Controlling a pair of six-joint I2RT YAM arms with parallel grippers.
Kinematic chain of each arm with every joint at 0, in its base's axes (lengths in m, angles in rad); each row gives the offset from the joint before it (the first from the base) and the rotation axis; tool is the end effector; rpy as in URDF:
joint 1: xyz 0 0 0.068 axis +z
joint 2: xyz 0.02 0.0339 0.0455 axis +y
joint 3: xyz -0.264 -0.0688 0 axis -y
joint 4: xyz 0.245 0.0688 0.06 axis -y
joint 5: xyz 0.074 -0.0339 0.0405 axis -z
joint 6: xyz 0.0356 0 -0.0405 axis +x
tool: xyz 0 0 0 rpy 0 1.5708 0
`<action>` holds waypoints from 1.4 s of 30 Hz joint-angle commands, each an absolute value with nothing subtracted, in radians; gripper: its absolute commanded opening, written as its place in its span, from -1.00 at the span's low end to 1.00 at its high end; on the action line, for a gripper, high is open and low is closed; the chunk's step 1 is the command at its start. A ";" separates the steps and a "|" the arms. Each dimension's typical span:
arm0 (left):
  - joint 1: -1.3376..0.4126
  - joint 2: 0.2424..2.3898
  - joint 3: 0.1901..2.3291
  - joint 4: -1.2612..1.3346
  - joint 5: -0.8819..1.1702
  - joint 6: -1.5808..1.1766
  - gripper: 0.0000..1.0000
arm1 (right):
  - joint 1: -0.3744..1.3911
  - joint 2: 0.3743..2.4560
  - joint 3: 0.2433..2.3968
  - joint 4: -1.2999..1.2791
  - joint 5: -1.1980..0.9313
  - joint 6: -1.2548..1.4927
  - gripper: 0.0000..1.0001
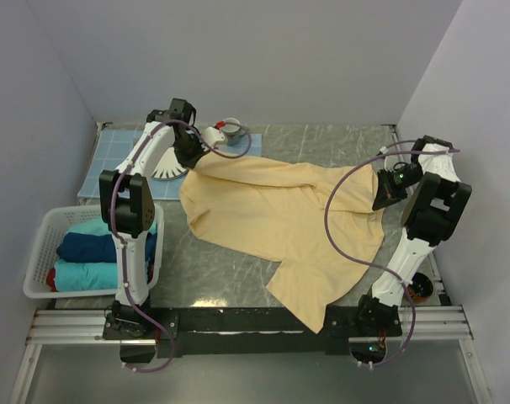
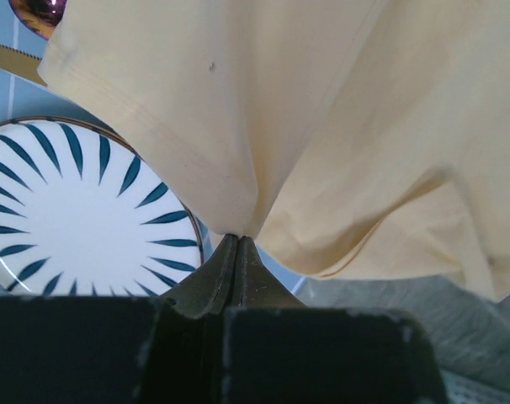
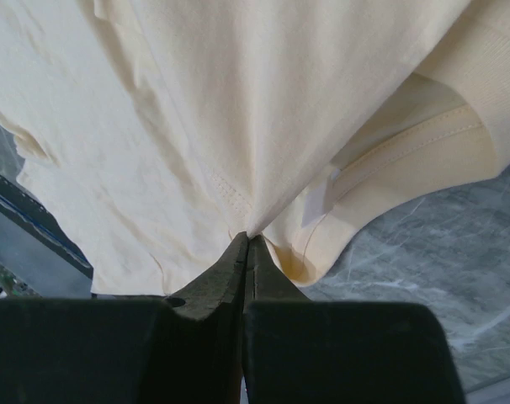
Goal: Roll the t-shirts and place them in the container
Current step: Fold the T-shirt at the center of the board.
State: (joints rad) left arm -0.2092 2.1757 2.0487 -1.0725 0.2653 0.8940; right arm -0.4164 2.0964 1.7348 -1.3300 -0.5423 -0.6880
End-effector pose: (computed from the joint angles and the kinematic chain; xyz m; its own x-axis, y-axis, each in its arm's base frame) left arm 0.4481 -0.1047 0.2582 -0.3421 0.8417 -0.4177 0.8944 0.4280 0.1298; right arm 0.3643 -0.1410 0.2076 -0.9575 -0.1713 -0.2322 -0.2649 0.8407 0.4723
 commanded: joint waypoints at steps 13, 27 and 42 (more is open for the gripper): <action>-0.258 2.138 1.947 -1.137 0.109 1.138 -0.83 | -0.425 2.088 1.646 -1.433 -0.499 -0.753 -0.99; -0.199 2.232 2.204 -0.824 0.117 0.585 -0.04 | -0.425 2.003 1.841 -1.090 -0.542 -0.453 0.01; -0.199 2.338 2.149 -0.612 0.152 0.092 -0.05 | -0.335 2.278 2.123 -0.881 -0.414 -0.285 0.15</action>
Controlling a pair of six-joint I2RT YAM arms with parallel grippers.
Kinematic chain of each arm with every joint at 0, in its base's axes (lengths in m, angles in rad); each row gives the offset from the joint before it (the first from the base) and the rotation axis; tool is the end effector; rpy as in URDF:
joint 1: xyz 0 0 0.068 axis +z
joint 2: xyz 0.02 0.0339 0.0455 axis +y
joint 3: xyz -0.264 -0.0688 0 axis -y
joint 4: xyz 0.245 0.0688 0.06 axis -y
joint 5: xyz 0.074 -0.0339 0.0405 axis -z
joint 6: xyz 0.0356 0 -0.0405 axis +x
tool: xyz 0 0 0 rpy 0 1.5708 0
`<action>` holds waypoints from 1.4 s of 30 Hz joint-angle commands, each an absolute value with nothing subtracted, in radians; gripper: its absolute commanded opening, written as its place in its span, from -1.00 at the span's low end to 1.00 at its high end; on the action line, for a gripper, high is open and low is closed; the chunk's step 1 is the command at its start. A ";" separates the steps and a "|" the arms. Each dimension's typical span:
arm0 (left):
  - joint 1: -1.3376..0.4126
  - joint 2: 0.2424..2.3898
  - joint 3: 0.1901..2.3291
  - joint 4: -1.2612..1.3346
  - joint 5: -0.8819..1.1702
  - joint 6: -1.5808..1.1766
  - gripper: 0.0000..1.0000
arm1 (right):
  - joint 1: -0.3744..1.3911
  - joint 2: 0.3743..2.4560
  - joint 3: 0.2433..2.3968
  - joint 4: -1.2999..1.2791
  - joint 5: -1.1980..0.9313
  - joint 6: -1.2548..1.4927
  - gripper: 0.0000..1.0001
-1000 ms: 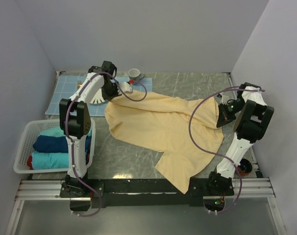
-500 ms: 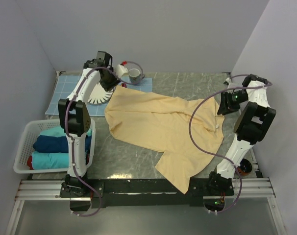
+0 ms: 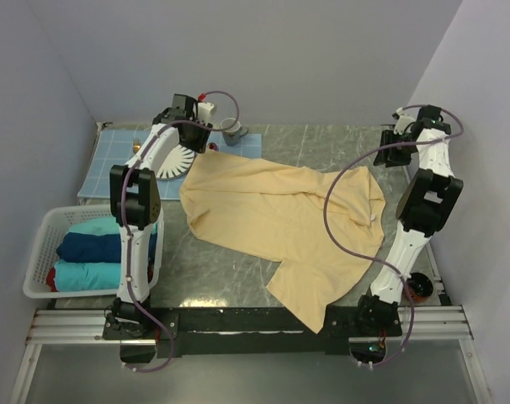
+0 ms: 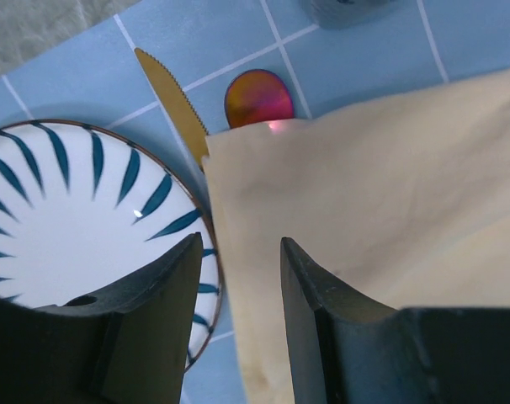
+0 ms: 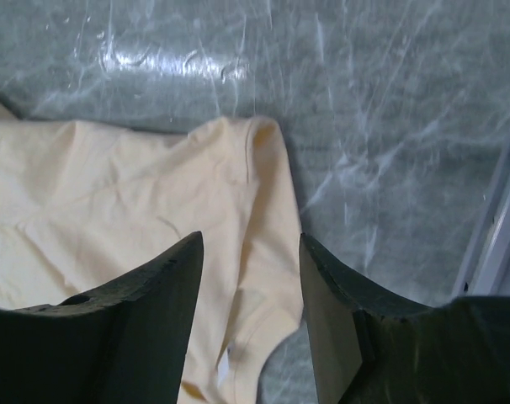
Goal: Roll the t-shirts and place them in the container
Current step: Fold the T-shirt at the center of the board.
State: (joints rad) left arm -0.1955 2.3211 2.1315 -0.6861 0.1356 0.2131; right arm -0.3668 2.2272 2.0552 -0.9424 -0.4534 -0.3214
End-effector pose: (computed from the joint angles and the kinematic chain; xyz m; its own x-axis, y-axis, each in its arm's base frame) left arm 0.5110 -0.1061 0.2354 -0.6777 0.3478 -0.6479 0.4305 0.9020 0.0340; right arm 0.4532 -0.1574 0.2447 -0.8399 0.0185 -0.5424 -0.1298 0.9636 0.2338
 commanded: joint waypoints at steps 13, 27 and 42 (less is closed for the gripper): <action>-0.199 2.353 2.088 -0.609 0.072 0.124 -0.09 | -0.239 2.425 2.155 -0.835 -0.108 -0.310 0.08; -0.192 2.396 2.072 -0.575 0.003 0.111 -0.24 | -0.230 2.387 2.088 -0.822 0.141 -0.255 -0.50; -0.179 2.283 2.097 -0.505 -0.008 0.109 -0.21 | -0.249 2.119 1.985 -0.808 0.063 -0.262 0.18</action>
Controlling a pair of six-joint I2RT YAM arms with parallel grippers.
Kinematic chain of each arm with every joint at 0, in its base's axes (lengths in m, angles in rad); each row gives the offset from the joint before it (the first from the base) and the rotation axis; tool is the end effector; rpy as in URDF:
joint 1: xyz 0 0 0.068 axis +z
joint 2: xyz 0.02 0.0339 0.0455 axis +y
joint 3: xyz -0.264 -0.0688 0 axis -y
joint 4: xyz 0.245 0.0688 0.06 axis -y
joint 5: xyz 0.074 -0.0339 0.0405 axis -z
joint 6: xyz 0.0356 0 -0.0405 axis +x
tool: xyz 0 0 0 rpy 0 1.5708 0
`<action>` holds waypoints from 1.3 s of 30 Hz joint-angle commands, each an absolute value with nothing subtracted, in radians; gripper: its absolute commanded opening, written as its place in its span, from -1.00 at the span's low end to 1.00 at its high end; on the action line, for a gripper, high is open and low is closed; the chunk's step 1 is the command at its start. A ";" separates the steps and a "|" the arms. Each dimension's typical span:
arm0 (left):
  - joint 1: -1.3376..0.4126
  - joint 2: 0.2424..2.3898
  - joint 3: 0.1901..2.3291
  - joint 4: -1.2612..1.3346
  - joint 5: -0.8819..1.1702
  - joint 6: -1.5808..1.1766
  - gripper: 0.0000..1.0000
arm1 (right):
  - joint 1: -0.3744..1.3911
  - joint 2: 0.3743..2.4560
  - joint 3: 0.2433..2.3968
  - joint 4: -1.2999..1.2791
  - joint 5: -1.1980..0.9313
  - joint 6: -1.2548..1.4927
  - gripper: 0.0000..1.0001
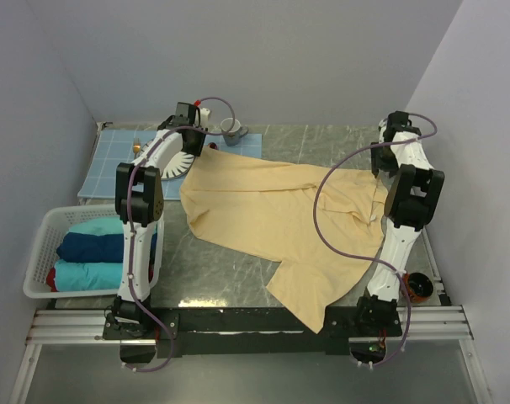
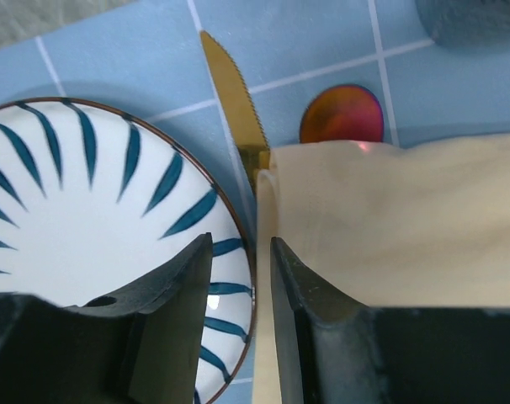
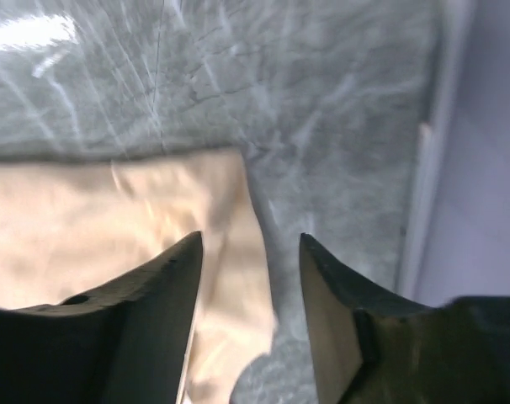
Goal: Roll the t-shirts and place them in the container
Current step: Fold the T-shirt at the center of the board.
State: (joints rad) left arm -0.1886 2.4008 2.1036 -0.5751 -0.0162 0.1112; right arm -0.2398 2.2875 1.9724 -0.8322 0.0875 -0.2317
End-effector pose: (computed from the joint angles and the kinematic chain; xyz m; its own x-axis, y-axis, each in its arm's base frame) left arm 0.5277 -0.1001 0.1934 -0.7279 0.2519 -0.6377 0.2596 0.9621 0.0837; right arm 0.4752 -0.1194 0.1939 -0.9242 -0.0095 -0.3817 0.0609 0.9832 -0.1719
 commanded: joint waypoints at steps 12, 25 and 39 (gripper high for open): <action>-0.186 2.092 1.822 -0.543 0.215 0.100 -0.17 | 0.064 1.747 1.485 -0.744 -0.342 -0.736 0.07; -0.186 1.988 1.701 -0.535 0.186 0.112 -0.16 | 0.199 1.913 1.445 -0.749 -0.200 -0.735 -0.16; -0.186 1.993 1.692 -0.534 0.161 0.123 -0.15 | 0.206 1.927 1.375 -0.758 -0.141 -0.687 -0.27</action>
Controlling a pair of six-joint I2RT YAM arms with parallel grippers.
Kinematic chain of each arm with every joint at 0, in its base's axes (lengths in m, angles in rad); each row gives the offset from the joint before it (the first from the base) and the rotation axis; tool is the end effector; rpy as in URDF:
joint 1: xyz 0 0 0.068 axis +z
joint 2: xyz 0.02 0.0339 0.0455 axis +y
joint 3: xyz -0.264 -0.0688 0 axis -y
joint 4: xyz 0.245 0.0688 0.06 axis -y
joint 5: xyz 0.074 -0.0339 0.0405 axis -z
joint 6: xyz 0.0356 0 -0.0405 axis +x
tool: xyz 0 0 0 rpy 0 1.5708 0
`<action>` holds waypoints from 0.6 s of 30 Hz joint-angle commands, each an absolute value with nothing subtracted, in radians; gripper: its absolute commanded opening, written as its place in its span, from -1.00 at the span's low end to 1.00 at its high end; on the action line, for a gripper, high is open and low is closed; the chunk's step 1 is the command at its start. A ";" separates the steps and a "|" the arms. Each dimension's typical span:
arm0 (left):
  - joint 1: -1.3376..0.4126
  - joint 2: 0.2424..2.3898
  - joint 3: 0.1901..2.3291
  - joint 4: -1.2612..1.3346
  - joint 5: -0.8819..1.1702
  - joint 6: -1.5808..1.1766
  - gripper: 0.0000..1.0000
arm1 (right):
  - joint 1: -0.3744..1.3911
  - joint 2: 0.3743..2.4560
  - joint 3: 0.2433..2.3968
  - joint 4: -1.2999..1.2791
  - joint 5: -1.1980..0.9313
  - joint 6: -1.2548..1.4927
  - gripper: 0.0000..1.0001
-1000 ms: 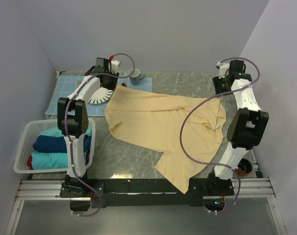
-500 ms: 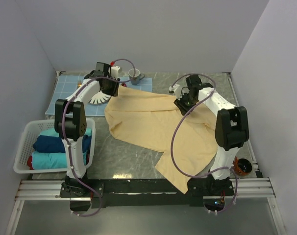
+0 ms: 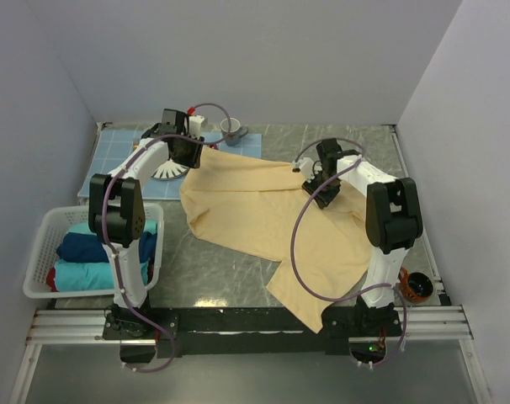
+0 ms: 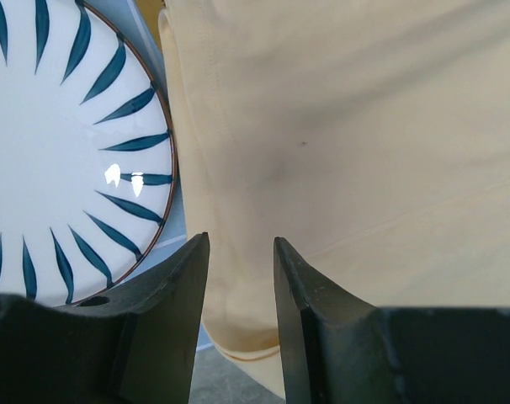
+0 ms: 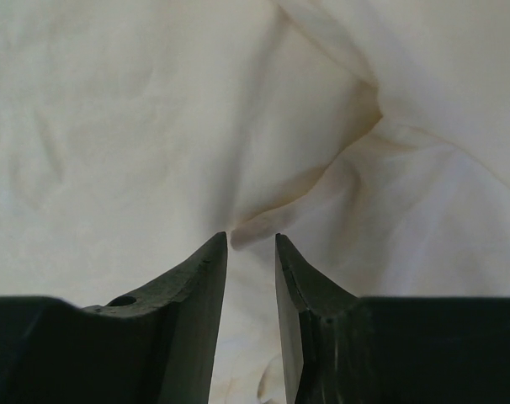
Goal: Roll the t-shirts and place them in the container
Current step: Fold the T-shirt at the center of the board.
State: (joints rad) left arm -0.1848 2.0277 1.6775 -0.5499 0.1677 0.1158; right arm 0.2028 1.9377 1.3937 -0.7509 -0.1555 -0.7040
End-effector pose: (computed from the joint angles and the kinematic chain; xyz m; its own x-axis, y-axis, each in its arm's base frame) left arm 0.4462 -0.0894 0.2373 -0.7322 0.2528 -0.6325 0.3702 0.9271 -0.0581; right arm 0.3761 0.0830 0.1794 -0.5629 -0.7686 -0.3041 -0.7932 0.6057 -0.0627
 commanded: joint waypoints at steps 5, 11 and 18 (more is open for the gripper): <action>-0.186 2.005 1.709 -0.534 0.163 0.120 -0.15 | 0.207 1.936 1.368 -0.744 -0.130 -0.660 -0.27; -0.186 2.017 1.723 -0.538 0.163 0.124 -0.15 | 0.207 1.976 1.404 -0.749 -0.133 -0.641 -0.37; -0.186 2.020 1.724 -0.540 0.158 0.126 -0.14 | 0.206 1.985 1.430 -0.767 -0.141 -0.643 -0.72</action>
State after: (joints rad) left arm -0.1848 2.0277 1.6836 -0.5503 0.1600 0.1184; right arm 0.2031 1.9865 1.4052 -0.7620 -0.1349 -0.6483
